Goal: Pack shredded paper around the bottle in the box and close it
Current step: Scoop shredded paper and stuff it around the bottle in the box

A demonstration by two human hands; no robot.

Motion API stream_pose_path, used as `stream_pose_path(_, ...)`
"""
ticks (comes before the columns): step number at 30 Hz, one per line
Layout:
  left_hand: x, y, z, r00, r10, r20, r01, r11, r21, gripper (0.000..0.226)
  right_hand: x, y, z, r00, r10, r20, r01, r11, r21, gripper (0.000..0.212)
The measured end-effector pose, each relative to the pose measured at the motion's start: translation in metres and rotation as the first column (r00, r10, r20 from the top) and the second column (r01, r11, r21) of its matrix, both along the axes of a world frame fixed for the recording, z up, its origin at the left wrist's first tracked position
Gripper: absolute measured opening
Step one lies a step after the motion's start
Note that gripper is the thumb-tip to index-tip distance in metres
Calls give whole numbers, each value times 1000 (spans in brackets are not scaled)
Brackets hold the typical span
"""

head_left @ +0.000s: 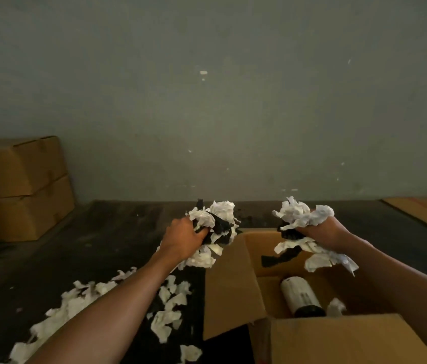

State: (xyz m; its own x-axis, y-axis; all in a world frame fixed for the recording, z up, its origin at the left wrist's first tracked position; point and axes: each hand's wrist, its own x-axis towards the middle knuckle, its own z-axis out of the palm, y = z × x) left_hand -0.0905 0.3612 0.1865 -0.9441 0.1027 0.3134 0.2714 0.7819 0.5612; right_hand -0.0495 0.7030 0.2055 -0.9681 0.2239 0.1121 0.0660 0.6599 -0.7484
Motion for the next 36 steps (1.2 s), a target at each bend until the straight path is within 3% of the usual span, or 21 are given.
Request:
stream_pose_path(3, -1, 68, -8, 999, -29, 37, 29, 1000, 4, 25, 5, 46, -11, 997, 76, 29, -75, 996, -38, 74)
stream_pose_path(5, 2, 112, -9, 997, -49, 67, 47, 998, 34, 24, 4, 69, -21, 988, 131, 82, -132, 991, 14, 22)
stream_pose_path(6, 2, 132, -12, 995, -62, 84, 57, 997, 61, 24, 0, 82, -29, 981, 160, 110, -165, 985, 40, 18)
stream_pose_path(7, 1, 151, -15, 992, -77, 104, 68, 994, 89, 23, -2, 92, -36, 973, 181, 141, -192, 979, 70, 27)
stream_pose_path(9, 0, 185, -25, 985, -112, 131, 94, 986, 137, 22, -7, 103, -49, 958, 248, 142, -263, 960, 97, 24)
stream_pose_path(12, -4, 227, -48, 964, -112, 243, 63, 977, 202, 28, -16, 108, -65, 921, 350, 170, -360, 933, 27, 23)
stream_pose_path(14, -9, 242, -66, 931, -117, 347, 25, 966, 257, 45, -26, 112, -77, 882, 412, 229, -407, 911, -71, 27)
stream_pose_path(16, -16, 243, -81, 869, -165, 467, 28, 957, 288, 80, -41, 125, -92, 855, 427, 295, -413, 904, -114, 31)
stream_pose_path(18, -24, 237, -87, 772, -174, 612, 46, 974, 220, 114, -54, 139, -103, 837, 396, 378, -372, 918, -138, 43)
stream_pose_path(19, -29, 234, -89, 726, -173, 666, 72, 982, 177, 118, -62, 146, -107, 828, 378, 414, -345, 926, -156, 52)
stream_pose_path(21, -35, 231, -92, 660, -171, 732, 116, 985, 126, 111, -73, 154, -109, 807, 343, 481, -331, 937, -113, 60)
stream_pose_path(23, -31, 231, -97, 636, -159, 755, 136, 986, 93, 97, -77, 154, -111, 780, 323, 535, -387, 922, 8, 50)
stream_pose_path(26, -13, 237, -114, 598, -84, 797, 244, 966, -81, 76, -69, 147, -137, 684, 300, 665, -540, 821, 186, 54)
stream_pose_path(28, 0, 242, -127, 516, -27, 856, 393, 895, -209, 68, -56, 141, -161, 547, 207, 811, -627, 744, 233, 69)
stream_pose_path(30, 10, 247, -133, 403, 33, 915, 540, 798, -267, 62, -45, 136, -175, 382, 132, 915, -711, 674, 199, 68)
stream_pose_path(31, 13, 248, -132, 361, 63, 931, 584, 763, -278, 61, -42, 134, -171, 341, 106, 934, -720, 668, 187, 66)
stream_pose_path(34, 9, 249, -122, 348, 67, 935, 676, 674, -300, 55, -46, 133, -137, 315, 178, 932, -718, 687, 112, 52)
stream_pose_path(36, 1, 247, -113, 383, 78, 921, 673, 659, -336, 52, -57, 137, -116, 409, 222, 885, -624, 775, 94, 39)
